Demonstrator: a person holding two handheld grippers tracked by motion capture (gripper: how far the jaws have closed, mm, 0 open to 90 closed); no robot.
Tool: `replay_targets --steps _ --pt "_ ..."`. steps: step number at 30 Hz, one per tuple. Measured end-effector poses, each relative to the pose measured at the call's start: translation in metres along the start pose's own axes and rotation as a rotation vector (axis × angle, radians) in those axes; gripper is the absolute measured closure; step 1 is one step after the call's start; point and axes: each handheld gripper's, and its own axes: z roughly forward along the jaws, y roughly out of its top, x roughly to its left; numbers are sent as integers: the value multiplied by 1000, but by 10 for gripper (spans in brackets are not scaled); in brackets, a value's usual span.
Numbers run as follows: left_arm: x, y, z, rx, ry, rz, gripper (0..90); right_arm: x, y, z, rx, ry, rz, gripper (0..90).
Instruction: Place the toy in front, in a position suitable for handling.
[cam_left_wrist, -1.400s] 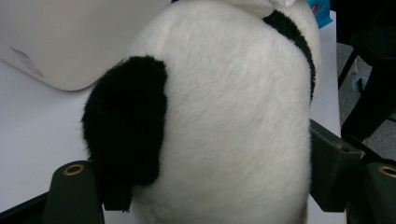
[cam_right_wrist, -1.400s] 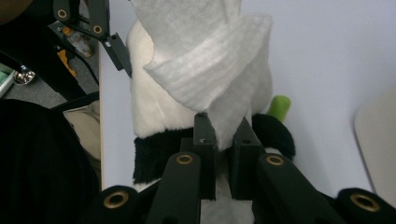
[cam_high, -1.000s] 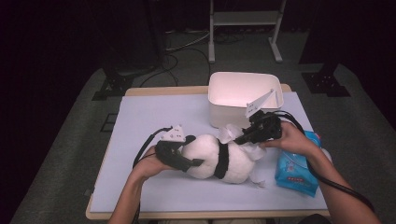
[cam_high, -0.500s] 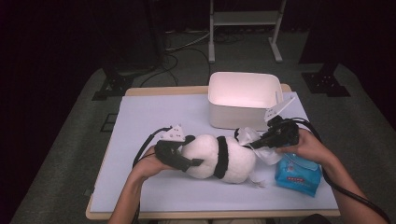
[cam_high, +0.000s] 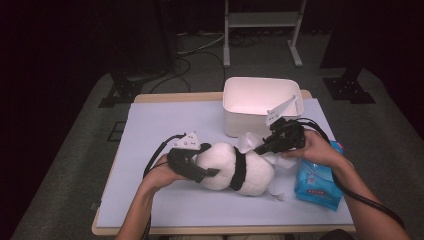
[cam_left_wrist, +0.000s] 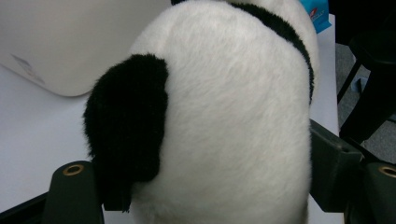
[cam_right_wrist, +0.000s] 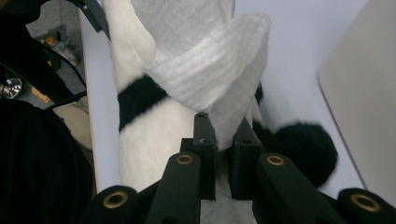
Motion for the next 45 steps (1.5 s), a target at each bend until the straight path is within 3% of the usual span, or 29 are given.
replay_targets --steps 5,9,14,24,34,45 --pt "-2 15 1 26 4 28 246 5 15 10 10 14 -27 829" --pt "-3 21 4 26 -1 43 241 2 7 8 4 16 -16 830" --pt "-6 25 10 19 -23 34 194 -1 -13 5 -31 31 8 831" --pt "-2 32 12 -10 -53 -7 94 -3 -32 0 -75 37 26 833" --pt "-3 34 10 -7 -60 -9 85 1 -37 -3 -79 33 24 833" --pt "-1 39 7 21 -55 -18 50 6 -30 -1 -56 17 -8 834"
